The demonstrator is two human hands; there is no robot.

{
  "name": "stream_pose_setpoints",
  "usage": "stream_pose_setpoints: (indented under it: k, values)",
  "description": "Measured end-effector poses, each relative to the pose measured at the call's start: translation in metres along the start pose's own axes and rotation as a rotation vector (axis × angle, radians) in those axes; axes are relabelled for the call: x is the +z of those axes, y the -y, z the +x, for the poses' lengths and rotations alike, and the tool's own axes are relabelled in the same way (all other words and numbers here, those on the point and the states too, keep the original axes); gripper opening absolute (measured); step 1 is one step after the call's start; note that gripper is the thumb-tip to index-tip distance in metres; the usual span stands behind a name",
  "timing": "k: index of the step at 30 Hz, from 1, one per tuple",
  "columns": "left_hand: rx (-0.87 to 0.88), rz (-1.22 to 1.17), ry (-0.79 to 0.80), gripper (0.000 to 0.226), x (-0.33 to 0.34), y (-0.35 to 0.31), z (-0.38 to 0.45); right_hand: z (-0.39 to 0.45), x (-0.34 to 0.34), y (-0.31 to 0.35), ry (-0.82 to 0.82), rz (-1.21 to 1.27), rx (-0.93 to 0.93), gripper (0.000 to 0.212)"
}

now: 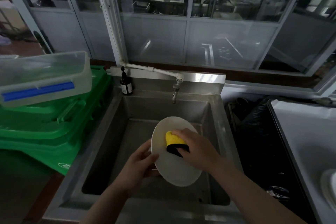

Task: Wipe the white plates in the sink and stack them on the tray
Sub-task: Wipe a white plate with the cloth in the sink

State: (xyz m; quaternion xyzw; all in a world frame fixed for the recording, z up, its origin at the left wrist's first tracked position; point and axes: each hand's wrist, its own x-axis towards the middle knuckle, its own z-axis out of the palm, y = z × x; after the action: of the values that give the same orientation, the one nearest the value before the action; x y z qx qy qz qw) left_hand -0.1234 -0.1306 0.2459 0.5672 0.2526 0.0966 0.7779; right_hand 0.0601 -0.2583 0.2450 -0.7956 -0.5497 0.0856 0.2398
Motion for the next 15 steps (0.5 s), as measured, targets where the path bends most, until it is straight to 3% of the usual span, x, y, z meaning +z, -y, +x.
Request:
stream_pose_setpoints:
  k: [5, 15]
  values:
    - [0.019, -0.030, -0.044, 0.053, -0.005, 0.003, 0.004, -0.009, 0.008, -0.001, 0.098, -0.004, -0.009, 0.054]
    - [0.038, -0.051, -0.163, 0.050, -0.012, 0.003, 0.017, -0.021, 0.018, 0.002, 0.176, 0.009, 0.009, 0.053]
